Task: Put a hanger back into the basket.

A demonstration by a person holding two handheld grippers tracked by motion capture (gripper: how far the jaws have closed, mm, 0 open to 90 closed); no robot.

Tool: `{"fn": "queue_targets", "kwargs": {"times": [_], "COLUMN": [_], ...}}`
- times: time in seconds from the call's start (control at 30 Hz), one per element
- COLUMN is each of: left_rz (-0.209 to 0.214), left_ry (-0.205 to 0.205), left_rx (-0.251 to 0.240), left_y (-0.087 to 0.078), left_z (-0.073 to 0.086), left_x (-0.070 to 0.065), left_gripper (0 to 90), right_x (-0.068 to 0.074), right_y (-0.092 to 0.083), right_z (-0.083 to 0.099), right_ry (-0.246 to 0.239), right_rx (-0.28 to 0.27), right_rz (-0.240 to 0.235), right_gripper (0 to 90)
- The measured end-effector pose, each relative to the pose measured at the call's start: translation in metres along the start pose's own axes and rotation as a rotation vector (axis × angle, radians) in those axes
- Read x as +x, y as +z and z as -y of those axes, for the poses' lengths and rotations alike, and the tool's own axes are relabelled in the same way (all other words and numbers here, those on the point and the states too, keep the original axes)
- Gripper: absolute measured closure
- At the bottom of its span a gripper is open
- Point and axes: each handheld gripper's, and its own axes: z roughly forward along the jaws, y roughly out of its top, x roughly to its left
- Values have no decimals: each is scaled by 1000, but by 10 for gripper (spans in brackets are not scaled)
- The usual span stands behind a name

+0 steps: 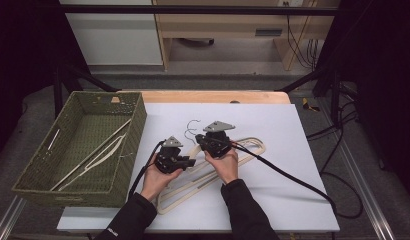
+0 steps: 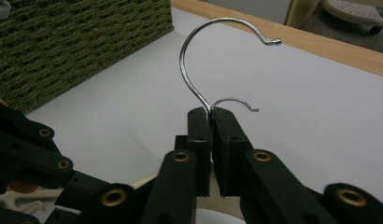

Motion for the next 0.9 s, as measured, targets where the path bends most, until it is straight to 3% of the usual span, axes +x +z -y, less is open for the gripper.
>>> {"fn": "queue_targets", "kwargs": {"times": [0.2, 0.37, 0.53, 0.67, 0.9], "left_rz": [1, 20, 35, 30, 17], "left_ry": [13, 27, 67, 116, 174], "left_rx": [-32, -55, -76, -82, -88], "left_y": [-9, -17, -24, -27, -28], "left_z": [-1, -1, 0, 2, 5], "left_x": [-13, -26, -42, -56, -70], "left_gripper": [808, 833, 852, 860, 861], "right_x": [1, -2, -3, 0, 4], "right_y": [-25, -54, -80, -97, -108], "right_z": [1, 4, 10, 15, 15], "right_ry": [-53, -59, -43, -32, -5], "right_rx": [-26, -36, -53, -67, -100], "right_rz": [-19, -56, -93, -117, -124], "right_gripper": [611, 505, 425, 450, 669]}}
